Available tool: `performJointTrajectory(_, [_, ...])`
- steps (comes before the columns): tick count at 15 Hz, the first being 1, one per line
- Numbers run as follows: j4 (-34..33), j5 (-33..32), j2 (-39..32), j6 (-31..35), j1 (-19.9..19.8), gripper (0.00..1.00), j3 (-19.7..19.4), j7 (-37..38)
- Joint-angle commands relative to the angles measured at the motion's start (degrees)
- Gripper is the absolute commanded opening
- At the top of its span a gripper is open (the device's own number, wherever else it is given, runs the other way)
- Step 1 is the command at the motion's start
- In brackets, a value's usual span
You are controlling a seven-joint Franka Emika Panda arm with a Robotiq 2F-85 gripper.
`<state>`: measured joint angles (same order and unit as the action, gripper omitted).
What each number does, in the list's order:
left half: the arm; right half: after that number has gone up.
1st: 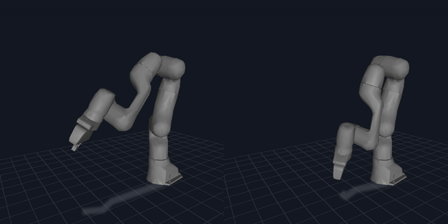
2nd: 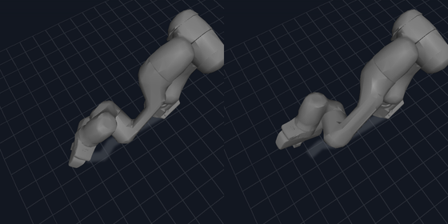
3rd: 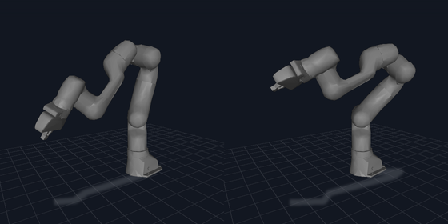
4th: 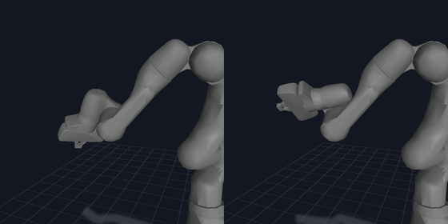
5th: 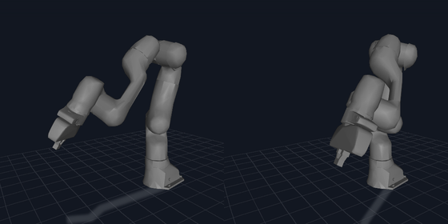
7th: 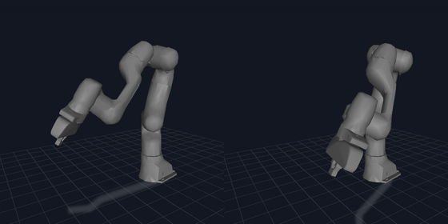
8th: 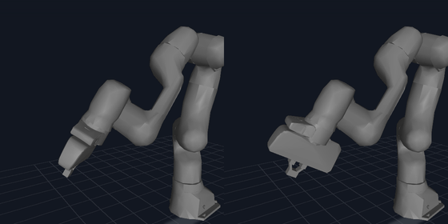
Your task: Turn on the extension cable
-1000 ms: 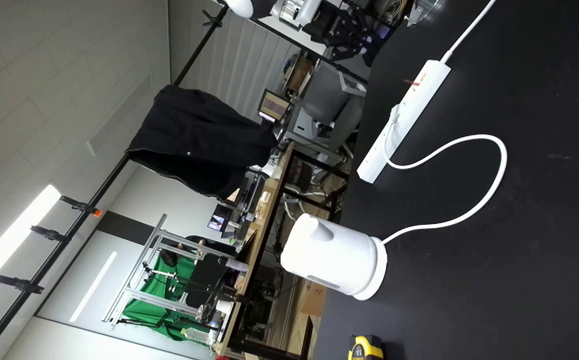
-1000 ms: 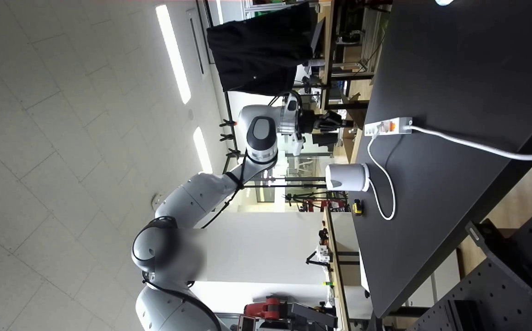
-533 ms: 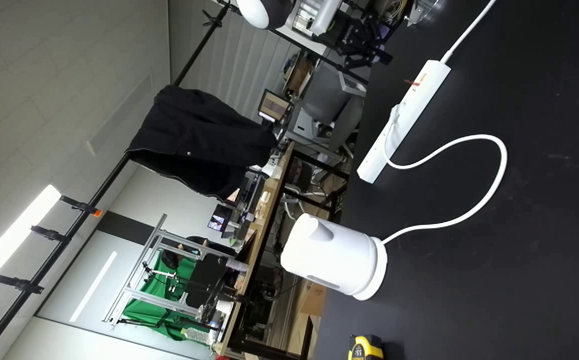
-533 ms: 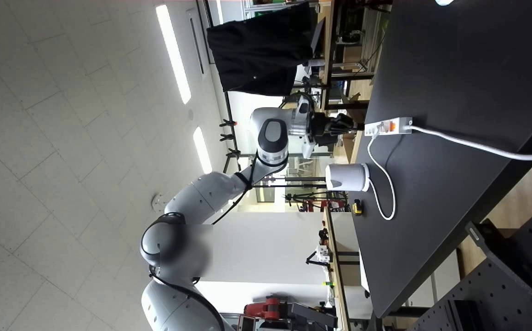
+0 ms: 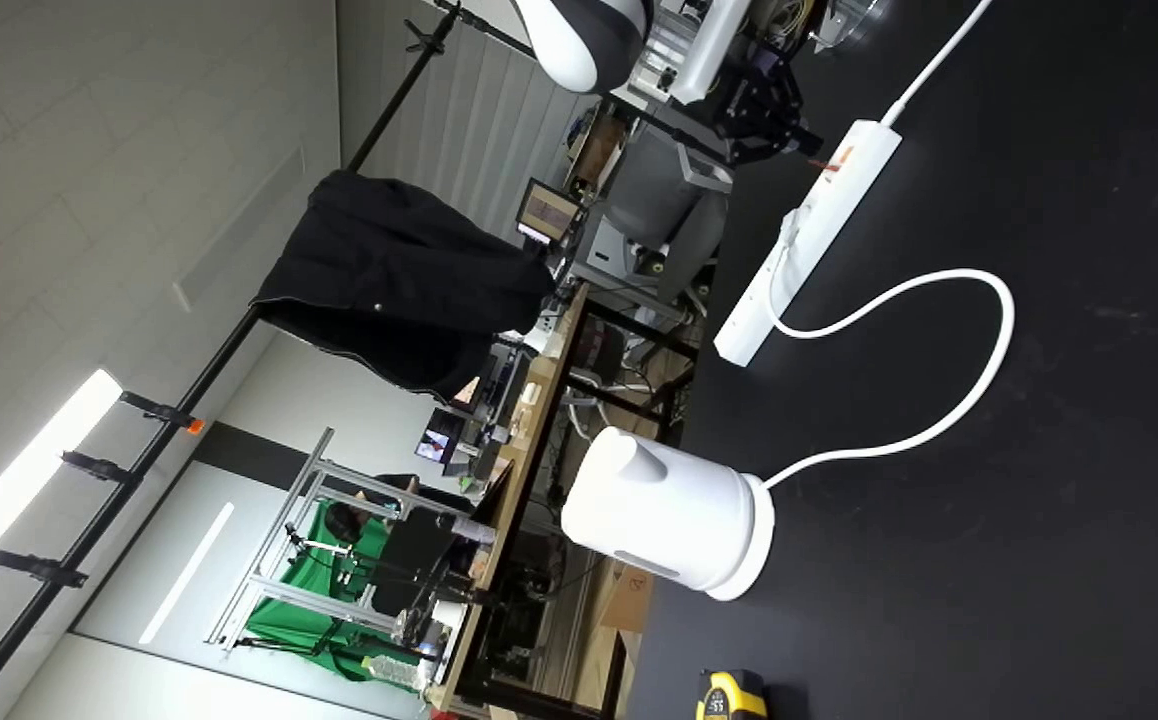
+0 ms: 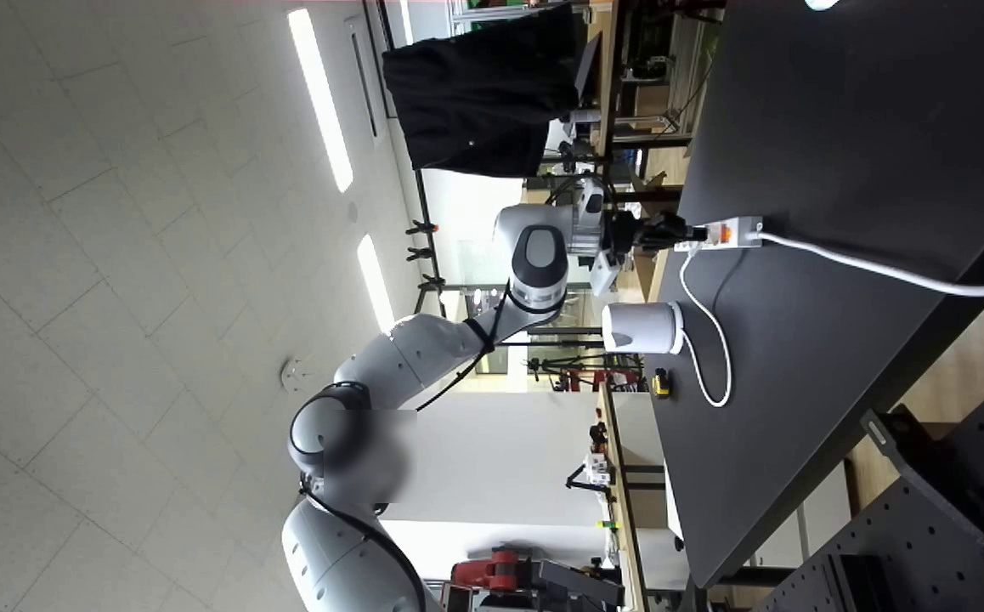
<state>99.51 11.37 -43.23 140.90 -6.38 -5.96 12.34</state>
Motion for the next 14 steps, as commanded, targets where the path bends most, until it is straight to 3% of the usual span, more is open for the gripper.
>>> performJointTrajectory(1, [-1.2,-0.6,-1.6,0.4,0.4,0.00,-0.1,0.9])
performJointTrajectory(14, [0.1,0.1,-3.2,5.7,0.6,0.00,0.1,1.1])
